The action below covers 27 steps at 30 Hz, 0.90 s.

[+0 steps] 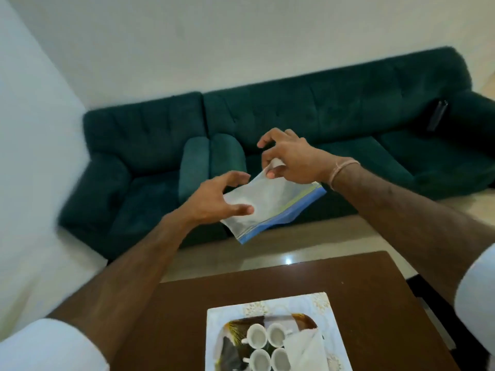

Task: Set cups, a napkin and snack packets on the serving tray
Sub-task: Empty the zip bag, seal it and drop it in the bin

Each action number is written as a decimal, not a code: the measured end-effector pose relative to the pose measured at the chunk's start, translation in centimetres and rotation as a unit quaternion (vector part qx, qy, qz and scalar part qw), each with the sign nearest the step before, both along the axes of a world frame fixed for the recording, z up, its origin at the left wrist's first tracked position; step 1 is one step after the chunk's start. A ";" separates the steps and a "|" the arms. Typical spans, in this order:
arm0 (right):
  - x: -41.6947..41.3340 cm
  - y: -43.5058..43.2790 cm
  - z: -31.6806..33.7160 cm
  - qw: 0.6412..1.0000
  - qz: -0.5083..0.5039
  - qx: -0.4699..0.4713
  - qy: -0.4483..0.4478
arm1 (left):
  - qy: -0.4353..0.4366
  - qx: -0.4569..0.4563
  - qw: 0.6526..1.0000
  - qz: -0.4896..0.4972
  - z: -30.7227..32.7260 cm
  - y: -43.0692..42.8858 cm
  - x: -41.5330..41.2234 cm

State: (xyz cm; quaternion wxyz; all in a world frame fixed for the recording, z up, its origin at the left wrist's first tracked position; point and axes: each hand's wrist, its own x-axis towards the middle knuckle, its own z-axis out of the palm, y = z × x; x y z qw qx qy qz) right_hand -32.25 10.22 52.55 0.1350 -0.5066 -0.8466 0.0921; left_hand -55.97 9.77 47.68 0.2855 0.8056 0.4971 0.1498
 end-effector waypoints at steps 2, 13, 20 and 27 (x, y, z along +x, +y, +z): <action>-3.3 -0.7 3.8 0.999 0.029 0.032 0.010 | -0.001 0.010 1.000 0.005 3.3 -0.6 -1.2; -12.1 -5.1 6.9 0.789 -0.011 -0.401 0.465 | -0.486 -0.092 0.862 0.110 12.3 -6.7 -12.7; -19.3 -6.6 5.6 0.700 0.118 -0.426 0.561 | -0.468 -0.129 0.866 0.118 11.9 -11.3 -19.7; -28.3 -6.4 3.3 0.672 0.134 -0.457 0.567 | -0.458 -0.109 0.858 0.204 9.7 -13.7 -27.4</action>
